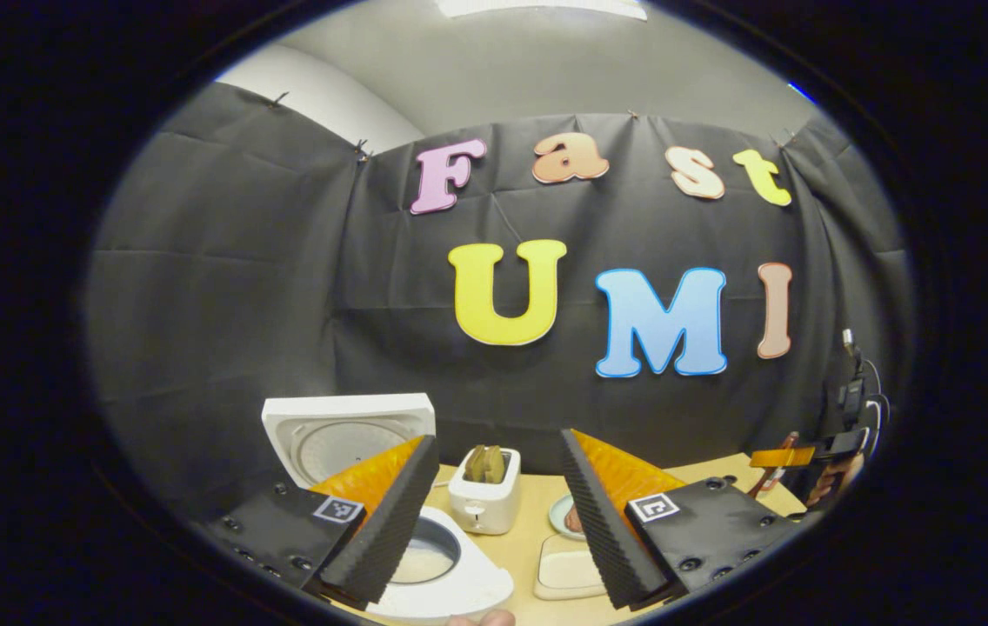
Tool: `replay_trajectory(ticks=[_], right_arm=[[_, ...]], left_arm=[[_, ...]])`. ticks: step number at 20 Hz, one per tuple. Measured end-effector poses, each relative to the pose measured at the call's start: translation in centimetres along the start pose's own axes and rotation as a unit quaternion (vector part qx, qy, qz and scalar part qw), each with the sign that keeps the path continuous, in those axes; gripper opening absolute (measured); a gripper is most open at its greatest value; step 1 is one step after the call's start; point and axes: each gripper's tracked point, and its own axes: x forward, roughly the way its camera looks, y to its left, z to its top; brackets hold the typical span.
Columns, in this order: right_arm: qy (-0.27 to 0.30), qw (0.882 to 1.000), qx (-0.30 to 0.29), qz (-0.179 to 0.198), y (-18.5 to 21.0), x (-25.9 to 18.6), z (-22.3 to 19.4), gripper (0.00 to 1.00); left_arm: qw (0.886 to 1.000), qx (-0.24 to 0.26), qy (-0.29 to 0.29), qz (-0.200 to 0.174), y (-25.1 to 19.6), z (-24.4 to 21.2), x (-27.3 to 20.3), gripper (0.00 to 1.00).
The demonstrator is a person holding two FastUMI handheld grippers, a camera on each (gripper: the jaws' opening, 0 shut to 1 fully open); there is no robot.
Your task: Close the left gripper, press the button to open the rice cooker; take a wooden spoon from the chopstick holder with the right hand, scoop a spoonful of rice and pour it into the rice cooker, then put the wooden spoon back into the chopstick holder.
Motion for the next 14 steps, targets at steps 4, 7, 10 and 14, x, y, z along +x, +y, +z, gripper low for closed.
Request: replay_trajectory(ticks=[4,7,10,14], right_arm=[[0.018,0.998,-0.016,0.06,5.2,3.0,-1.9,0.1],[0.054,0.995,-0.038,0.072,6.7,5.2,-5.1,0.1],[0.077,0.993,-0.066,0.061,6.8,6.9,-8.0,0.1],[0.107,0.989,-0.093,0.034,6.1,9.4,-11.7,0.1]], left_arm=[[1.0,0.004,0.0,-0.006,0.2,0.3,-1.1,0.95],[1.0,0.021,-0.005,-0.004,1.2,1.0,-2.1,0.96],[1.0,0.021,-0.012,-0.002,1.9,1.8,-2.7,0.99],[1.0,0.015,-0.007,-0.003,2.2,1.5,-3.4,0.97]])
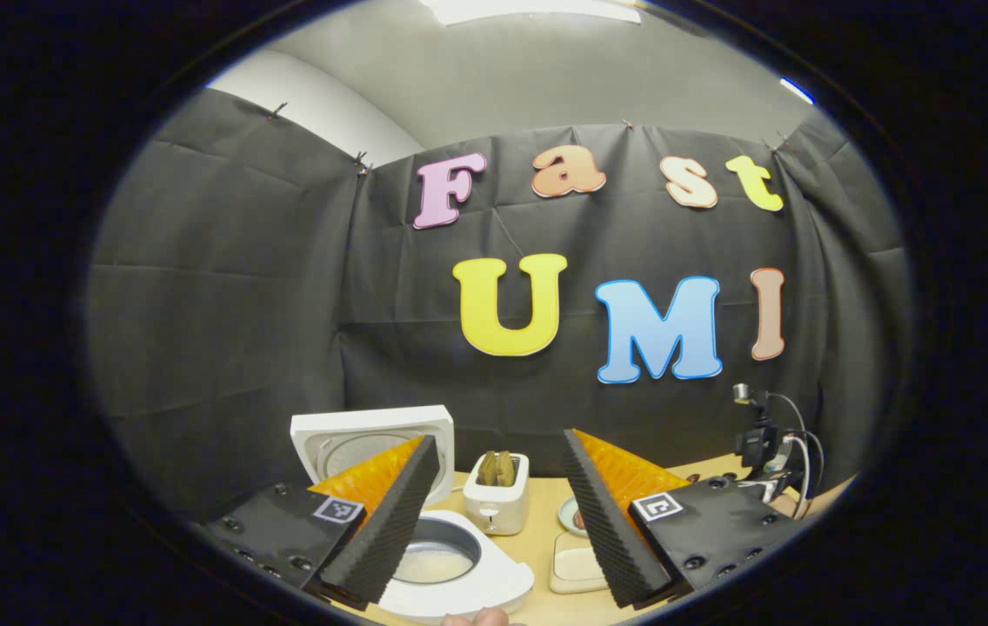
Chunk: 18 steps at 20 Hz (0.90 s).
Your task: Close the left gripper, press the button to open the rice cooker; take a wooden spoon from the chopstick holder with the right hand, scoop a spoonful of rice and pour it into the rice cooker, then put the wooden spoon back into the chopstick holder.
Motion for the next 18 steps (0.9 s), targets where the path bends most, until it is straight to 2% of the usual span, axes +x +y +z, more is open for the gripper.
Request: replay_trajectory(ticks=[1,2,4,5,6,9,10,14,15,17,18], right_arm=[[0.003,1.0,-0.013,-0.005,0.0,0.7,-0.5,0.1],[0.008,1.0,-0.028,-0.009,0.1,1.5,-1.0,0.1],[0.026,0.998,-0.054,-0.013,0.4,2.9,-2.6,0.1],[0.035,0.997,-0.063,-0.012,0.9,3.7,-3.4,0.1],[0.047,0.996,-0.072,-0.011,1.4,4.4,-4.6,0.1],[0.051,0.996,-0.074,0.007,3.6,5.4,-5.6,0.11],[0.058,0.996,-0.058,0.022,4.4,5.5,-5.9,0.11],[0.049,0.998,0.025,0.032,3.8,4.9,-5.2,0.11],[0.044,0.996,0.061,0.046,3.7,4.7,-4.7,0.11],[0.037,0.99,0.125,0.062,2.9,3.9,-3.7,0.11],[0.028,0.987,0.143,0.062,2.4,3.6,-3.2,0.1]], left_arm=[[1.0,0.0,0.001,0.001,0.1,-0.2,-0.2,0.94],[1.0,0.0,0.002,0.003,0.2,-0.3,-0.3,0.96],[1.0,-0.001,0.003,0.01,0.6,-0.5,-0.8,0.94],[1.0,-0.003,0.003,0.014,0.8,-0.5,-0.9,0.96],[1.0,-0.007,0.004,0.017,1.0,-0.6,-1.0,0.94],[0.999,-0.018,0.008,0.028,1.9,-1.0,-1.5,0.96],[0.999,-0.02,0.008,0.032,2.2,-1.1,-1.6,0.94],[0.999,-0.022,0.009,0.039,2.6,-1.0,-2.5,0.99],[0.999,-0.021,0.009,0.037,2.5,-1.0,-2.4,0.96],[0.999,-0.024,0.016,0.033,2.3,-1.2,-2.2,0.98],[0.999,-0.025,0.016,0.03,2.1,-1.3,-2.2,0.94]])
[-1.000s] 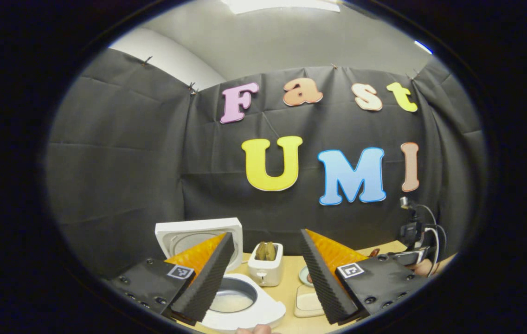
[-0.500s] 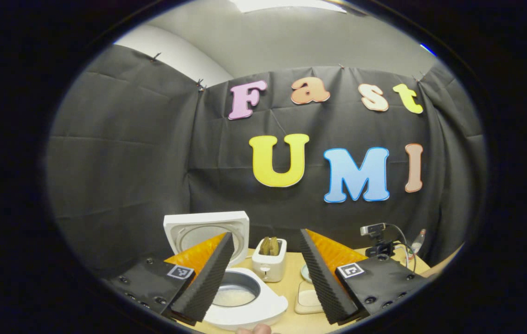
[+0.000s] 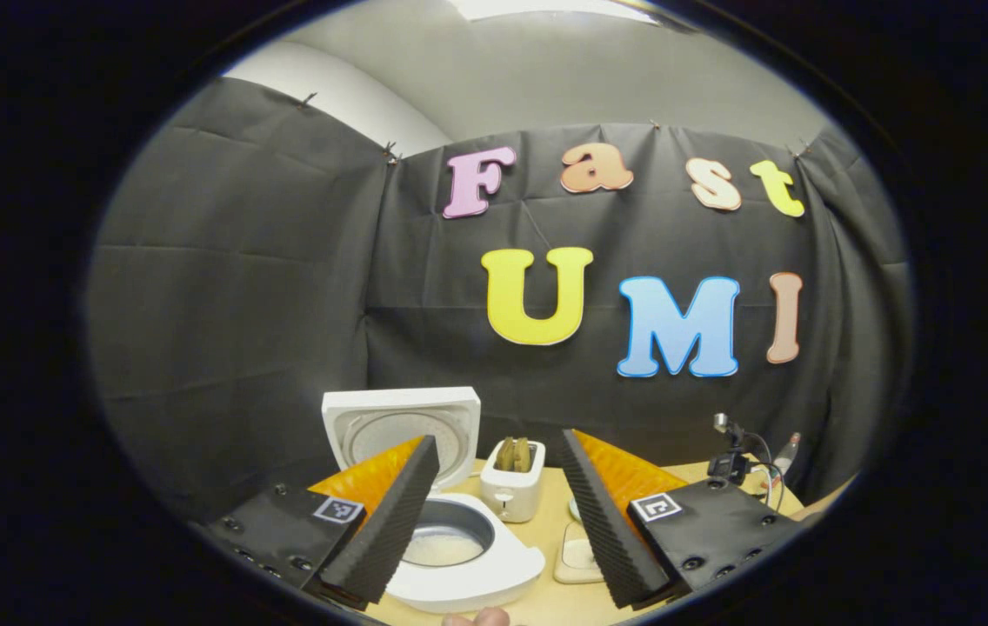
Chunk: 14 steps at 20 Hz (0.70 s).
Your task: Close the left gripper, press the button to open the rice cooker; take a wooden spoon from the chopstick holder with the right hand, scoop a spoonful of rice and pour it into the rice cooker, then put the wooden spoon back into the chopstick holder.
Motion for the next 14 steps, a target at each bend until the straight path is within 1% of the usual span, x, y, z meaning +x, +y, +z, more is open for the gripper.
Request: replay_trajectory(ticks=[1,5,6,7,9,10,12,14], right_arm=[[-0.008,1.0,0.012,0.004,0.0,-0.7,0.6,0.1],[-0.038,0.996,0.068,0.032,0.7,-3.2,2.8,0.1],[-0.046,0.994,0.085,0.041,1.2,-3.9,3.5,0.1],[-0.054,0.992,0.103,0.052,1.7,-4.6,4.2,0.1],[-0.066,0.986,0.135,0.07,3.0,-5.7,5.6,0.1],[-0.071,0.984,0.141,0.079,3.7,-6.2,6.4,0.1],[-0.082,0.983,0.135,0.092,5.6,-7.0,7.7,0.1],[-0.087,0.982,0.128,0.108,7.8,-7.2,8.7,0.1]], left_arm=[[1.0,-0.001,0.0,-0.005,-0.4,0.2,0.2,0.99],[1.0,0.004,-0.003,-0.029,-2.1,0.6,0.7,0.99],[0.999,0.006,-0.004,-0.034,-2.5,0.7,0.8,0.96],[0.999,0.008,-0.006,-0.04,-2.9,0.9,0.9,0.99],[0.999,0.011,-0.01,-0.049,-3.5,1.3,0.9,0.99],[0.999,0.011,-0.012,-0.051,-3.6,1.3,0.8,0.99],[0.998,0.01,-0.016,-0.055,-3.7,1.4,0.8,0.99],[0.998,0.01,-0.019,-0.054,-3.4,1.6,0.8,0.96]])
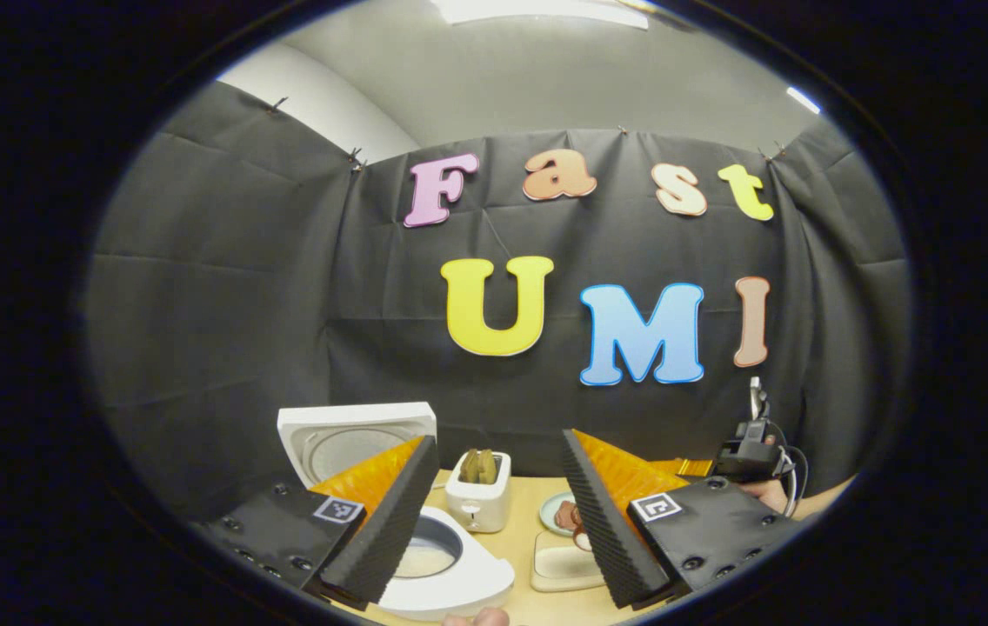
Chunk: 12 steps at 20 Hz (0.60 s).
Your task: Close the left gripper, press the button to open the rice cooker; take a wooden spoon from the chopstick holder with the right hand, scoop a spoonful of rice and pour it into the rice cooker, then put the wooden spoon back into the chopstick holder.
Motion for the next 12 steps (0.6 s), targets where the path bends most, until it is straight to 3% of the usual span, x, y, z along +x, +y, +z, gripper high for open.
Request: replay_trajectory(ticks=[6,11,12], right_arm=[[0.011,0.999,-0.005,0.043,6.2,3.1,-1.1,0.1],[0.039,0.996,-0.023,0.07,10.7,6.7,-4.9,0.1],[0.043,0.996,-0.029,0.074,11.4,7.5,-5.6,0.1]], left_arm=[[1.0,-0.002,-0.003,0.011,2.3,0.1,-0.6,0.96],[1.0,-0.003,-0.009,0.021,4.5,0.3,-0.5,0.98],[1.0,-0.003,-0.009,0.022,4.9,0.3,-0.5,0.94]])
